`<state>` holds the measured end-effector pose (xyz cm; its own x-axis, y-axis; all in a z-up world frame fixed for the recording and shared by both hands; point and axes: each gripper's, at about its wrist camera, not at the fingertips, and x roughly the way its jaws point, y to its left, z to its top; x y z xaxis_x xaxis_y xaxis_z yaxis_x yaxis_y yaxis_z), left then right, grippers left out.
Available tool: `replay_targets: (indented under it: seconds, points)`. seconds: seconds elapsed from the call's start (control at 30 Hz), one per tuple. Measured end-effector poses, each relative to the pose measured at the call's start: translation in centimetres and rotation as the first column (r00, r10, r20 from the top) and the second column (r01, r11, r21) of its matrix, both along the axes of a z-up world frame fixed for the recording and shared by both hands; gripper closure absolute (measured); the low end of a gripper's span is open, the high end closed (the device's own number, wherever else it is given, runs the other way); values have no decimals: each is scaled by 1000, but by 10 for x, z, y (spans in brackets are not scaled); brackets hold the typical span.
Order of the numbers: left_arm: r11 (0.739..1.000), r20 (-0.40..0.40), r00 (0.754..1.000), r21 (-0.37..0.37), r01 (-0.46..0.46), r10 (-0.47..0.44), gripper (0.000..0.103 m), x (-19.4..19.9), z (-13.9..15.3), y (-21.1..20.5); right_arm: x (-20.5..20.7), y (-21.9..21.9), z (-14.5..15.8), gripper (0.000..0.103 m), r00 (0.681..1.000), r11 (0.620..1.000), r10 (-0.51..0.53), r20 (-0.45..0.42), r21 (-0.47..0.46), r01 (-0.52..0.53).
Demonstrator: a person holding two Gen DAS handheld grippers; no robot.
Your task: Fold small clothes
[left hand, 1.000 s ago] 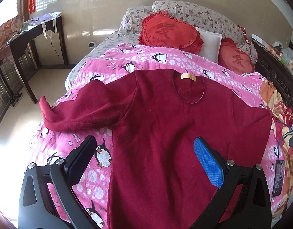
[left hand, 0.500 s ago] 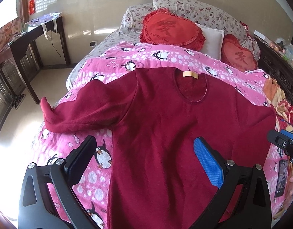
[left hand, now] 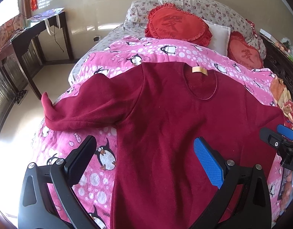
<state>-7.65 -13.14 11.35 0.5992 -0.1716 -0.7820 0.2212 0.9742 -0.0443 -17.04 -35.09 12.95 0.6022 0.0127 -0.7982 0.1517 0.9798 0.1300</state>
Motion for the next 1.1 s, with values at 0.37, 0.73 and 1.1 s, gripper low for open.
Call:
replay_targets:
  seconds: [0.37,0.73,1.1]
  points:
    - [999,-26,999,-4,-40,40,1,13,-11,10,10,13,-11,0,999,999,33,3,-11,-33]
    - [999,-44,998,-4,-45,45,1,18,-20,10,17,12,-27,0,1000,998,13,4,58,-13]
    - [998,-58,996,4,-64,65,1,23,-26,17,19,18,-40,0,999,998,36,-25,44,-35]
